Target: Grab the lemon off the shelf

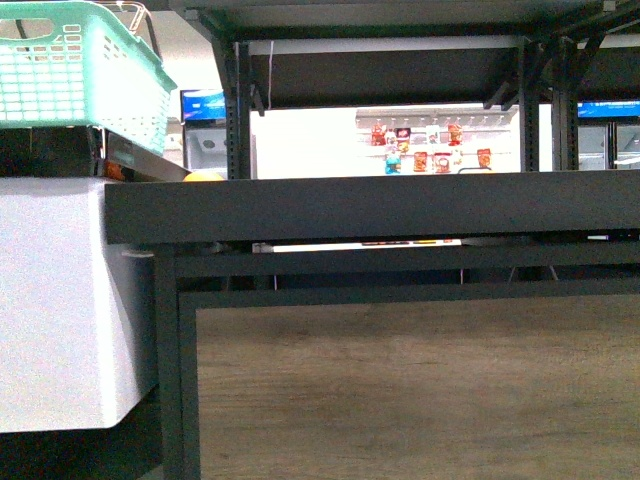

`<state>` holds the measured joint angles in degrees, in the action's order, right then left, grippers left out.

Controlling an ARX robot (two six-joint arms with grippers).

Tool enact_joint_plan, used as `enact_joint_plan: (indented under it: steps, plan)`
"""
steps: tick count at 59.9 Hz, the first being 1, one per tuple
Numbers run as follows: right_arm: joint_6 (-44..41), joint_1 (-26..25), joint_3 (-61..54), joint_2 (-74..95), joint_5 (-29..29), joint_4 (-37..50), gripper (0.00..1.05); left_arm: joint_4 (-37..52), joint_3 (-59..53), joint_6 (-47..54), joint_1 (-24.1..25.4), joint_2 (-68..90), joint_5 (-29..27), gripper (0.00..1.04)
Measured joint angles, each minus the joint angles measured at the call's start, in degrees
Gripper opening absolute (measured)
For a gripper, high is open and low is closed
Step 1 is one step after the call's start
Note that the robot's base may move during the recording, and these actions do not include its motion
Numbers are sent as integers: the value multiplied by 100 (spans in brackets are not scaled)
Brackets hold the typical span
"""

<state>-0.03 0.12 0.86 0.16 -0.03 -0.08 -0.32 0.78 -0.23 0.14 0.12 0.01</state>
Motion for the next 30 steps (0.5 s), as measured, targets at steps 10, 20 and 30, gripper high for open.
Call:
enact_joint_plan:
  steps: [10,20,30]
  plan:
    - [0,0,0,0,0,0,97,0,0,0,0,0,0,97]
    - [0,0,0,0,0,0,97,0,0,0,0,0,0,97]
    - [0,0,0,0,0,0,97,0,0,0,0,0,0,97]
